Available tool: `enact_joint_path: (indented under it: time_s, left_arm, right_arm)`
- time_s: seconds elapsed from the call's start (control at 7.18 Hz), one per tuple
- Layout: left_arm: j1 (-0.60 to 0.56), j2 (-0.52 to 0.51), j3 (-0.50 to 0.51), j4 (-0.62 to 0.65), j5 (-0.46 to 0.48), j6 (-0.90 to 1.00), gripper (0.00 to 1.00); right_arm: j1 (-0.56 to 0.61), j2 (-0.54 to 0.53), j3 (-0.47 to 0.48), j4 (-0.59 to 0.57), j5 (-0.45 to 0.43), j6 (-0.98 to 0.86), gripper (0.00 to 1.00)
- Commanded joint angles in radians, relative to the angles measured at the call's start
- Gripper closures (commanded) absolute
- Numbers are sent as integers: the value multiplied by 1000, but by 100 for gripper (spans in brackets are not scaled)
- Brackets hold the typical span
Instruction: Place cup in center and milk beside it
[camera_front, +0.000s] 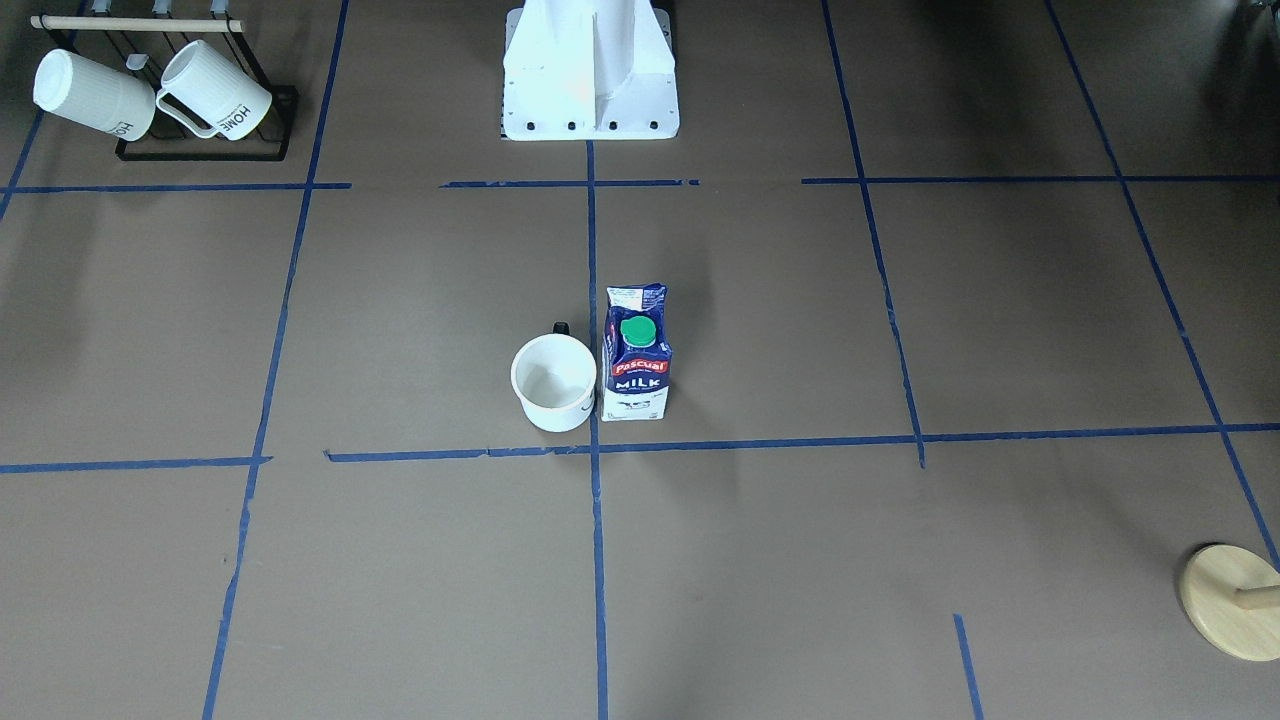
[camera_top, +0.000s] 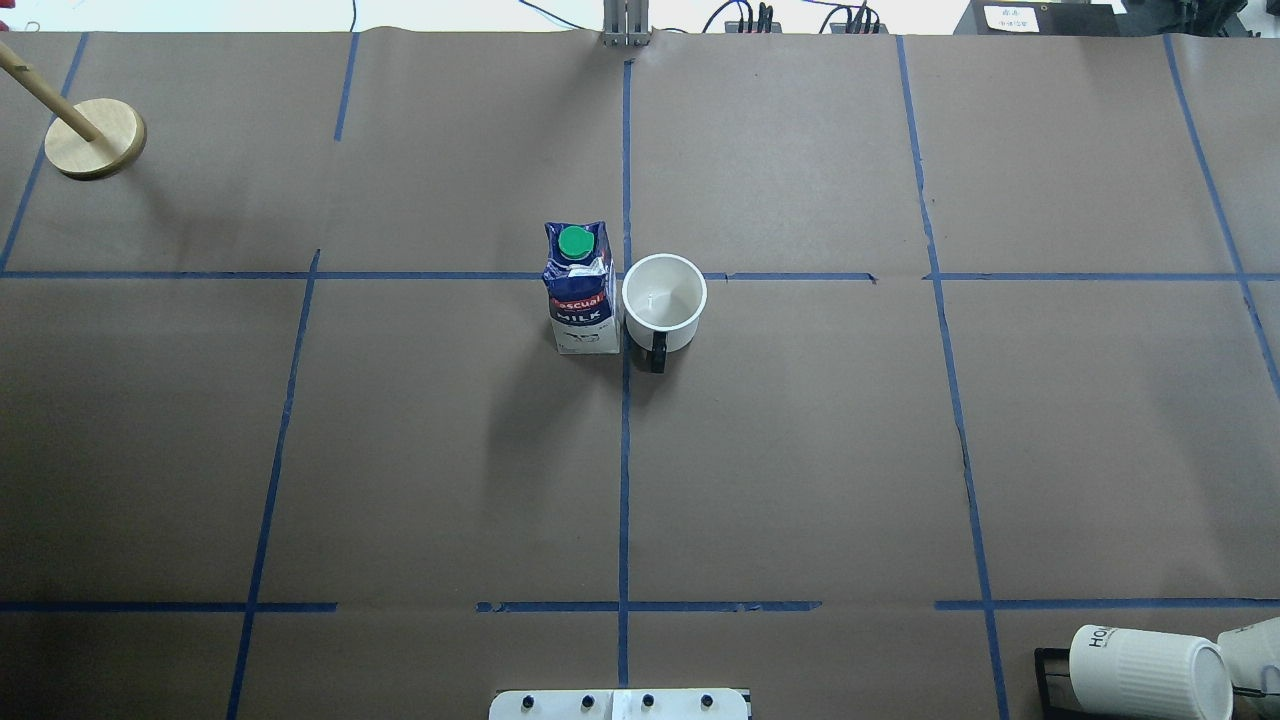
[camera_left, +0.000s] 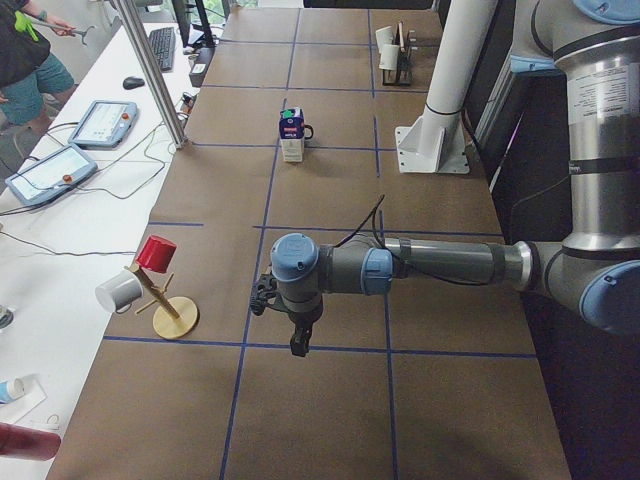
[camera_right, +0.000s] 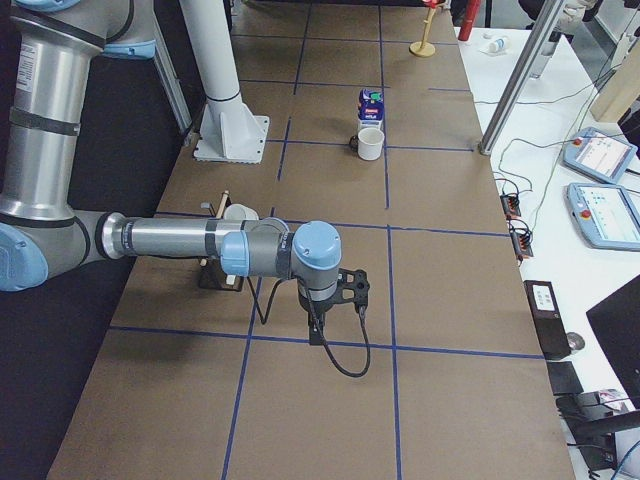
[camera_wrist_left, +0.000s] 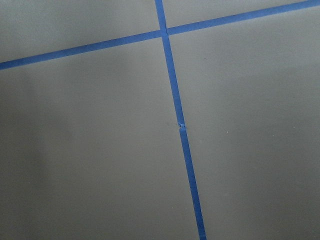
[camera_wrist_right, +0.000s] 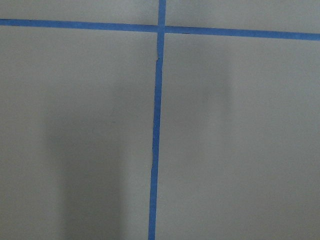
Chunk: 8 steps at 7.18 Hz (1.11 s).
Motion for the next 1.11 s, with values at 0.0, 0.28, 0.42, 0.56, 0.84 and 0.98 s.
enact_joint_path:
  time_s: [0.0,0.28,0.42,0.56,0.84,0.98]
  left_arm:
    - [0,0,-1,0,-1,0,0]
    - [0,0,-2,0,-1,0,0]
    - [0,0,-3,0,-1,0,0]
    - [0,0,-4,0,-1,0,0]
    - [0,0,-6,0,-1,0,0]
    - [0,0,-6,2,-1,0,0]
  right_arm:
    - [-2,0,0,0,0,0,0]
    - [-7,0,0,0,0,0,0]
    - [-9,0,0,0,2,0,0]
    - [-10,0,0,0,0,0,0]
    - [-15,0,0,0,2,0,0]
    - [-16,0,0,0,2,0,0]
